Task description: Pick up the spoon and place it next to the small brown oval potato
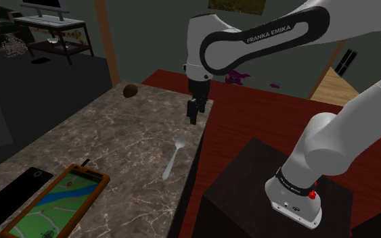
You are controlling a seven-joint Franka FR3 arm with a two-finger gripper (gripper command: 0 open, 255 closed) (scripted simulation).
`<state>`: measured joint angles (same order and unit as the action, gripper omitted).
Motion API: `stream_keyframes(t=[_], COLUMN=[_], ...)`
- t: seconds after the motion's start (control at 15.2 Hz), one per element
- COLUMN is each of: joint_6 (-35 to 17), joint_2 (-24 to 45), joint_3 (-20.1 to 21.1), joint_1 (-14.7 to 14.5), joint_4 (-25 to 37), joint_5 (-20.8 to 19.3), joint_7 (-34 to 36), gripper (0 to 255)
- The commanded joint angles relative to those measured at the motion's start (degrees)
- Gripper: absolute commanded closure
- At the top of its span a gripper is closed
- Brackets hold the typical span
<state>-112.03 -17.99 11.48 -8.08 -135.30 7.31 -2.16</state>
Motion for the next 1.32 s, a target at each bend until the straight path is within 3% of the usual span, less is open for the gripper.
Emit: stream_keyframes(t=[0.0, 0.33, 0.86, 1.25], joint_6=[-2.2, -5.9, -12.0, -12.0], joint_2=[4.2, 13.1, 15.5, 15.5], joint_3=[1.8, 4.8, 5.1, 5.1], joint_1=[-0.9, -2.6, -2.8, -2.8], joint_4=[1.1, 3.8, 0.1, 0.1], joint_5=[-0.5, -2.8, -3.2, -3.2], joint_7=[1.1, 3.4, 3.8, 3.8], gripper=[0, 0, 0, 0])
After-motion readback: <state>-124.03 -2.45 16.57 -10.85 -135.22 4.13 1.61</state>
